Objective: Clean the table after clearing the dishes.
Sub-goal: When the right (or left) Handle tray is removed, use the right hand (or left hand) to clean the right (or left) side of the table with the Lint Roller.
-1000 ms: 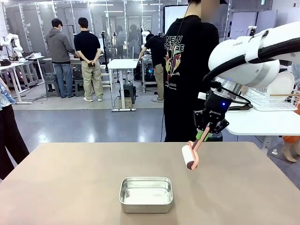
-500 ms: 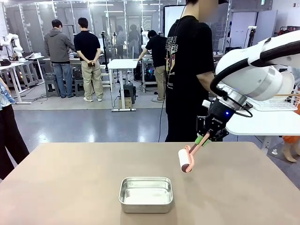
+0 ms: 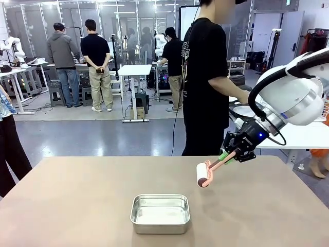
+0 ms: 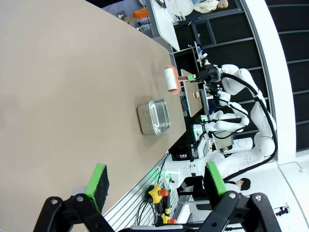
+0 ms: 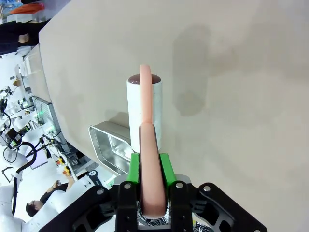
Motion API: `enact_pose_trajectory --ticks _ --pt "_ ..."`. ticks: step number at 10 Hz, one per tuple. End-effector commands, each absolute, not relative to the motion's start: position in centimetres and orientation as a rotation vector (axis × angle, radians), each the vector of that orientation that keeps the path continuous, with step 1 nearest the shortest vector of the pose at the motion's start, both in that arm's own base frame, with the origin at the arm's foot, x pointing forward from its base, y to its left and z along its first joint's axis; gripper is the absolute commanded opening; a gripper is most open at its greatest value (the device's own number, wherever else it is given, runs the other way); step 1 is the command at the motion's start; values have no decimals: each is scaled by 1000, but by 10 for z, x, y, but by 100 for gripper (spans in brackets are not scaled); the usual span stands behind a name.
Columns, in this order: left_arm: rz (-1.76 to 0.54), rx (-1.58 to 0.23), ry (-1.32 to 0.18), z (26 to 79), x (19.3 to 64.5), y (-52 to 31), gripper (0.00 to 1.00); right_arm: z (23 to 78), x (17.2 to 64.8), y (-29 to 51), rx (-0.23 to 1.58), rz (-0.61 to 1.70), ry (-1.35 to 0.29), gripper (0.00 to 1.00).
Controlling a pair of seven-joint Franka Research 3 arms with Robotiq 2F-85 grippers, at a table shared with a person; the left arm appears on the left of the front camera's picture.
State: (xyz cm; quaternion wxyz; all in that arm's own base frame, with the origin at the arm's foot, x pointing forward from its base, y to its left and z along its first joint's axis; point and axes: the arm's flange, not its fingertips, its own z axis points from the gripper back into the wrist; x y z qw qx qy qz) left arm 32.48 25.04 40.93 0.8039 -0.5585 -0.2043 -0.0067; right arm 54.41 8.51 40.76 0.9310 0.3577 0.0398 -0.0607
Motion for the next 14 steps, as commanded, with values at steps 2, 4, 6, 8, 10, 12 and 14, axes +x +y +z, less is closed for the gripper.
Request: enact_pose_trajectory --ticks 2,4,6,8,10,12,14 --pt "-1 -1190 -430 413 322 251 100 388 552 89 779 -89 99 21" --pt "-1 -1190 -430 413 322 251 100 377 555 95 779 -84 105 21" --pt "-1 -1190 -430 413 322 251 100 365 556 104 785 -64 94 21" --pt "-1 -1190 -430 413 322 251 100 354 557 115 779 -48 113 21" --pt "-1 -1190 -430 413 322 251 100 345 558 122 765 -53 123 21" --pt "-1 -1190 -430 413 322 251 100 339 558 124 750 -58 129 2" --pt "-1 -1190 -430 413 322 251 100 334 556 120 720 -62 116 0"
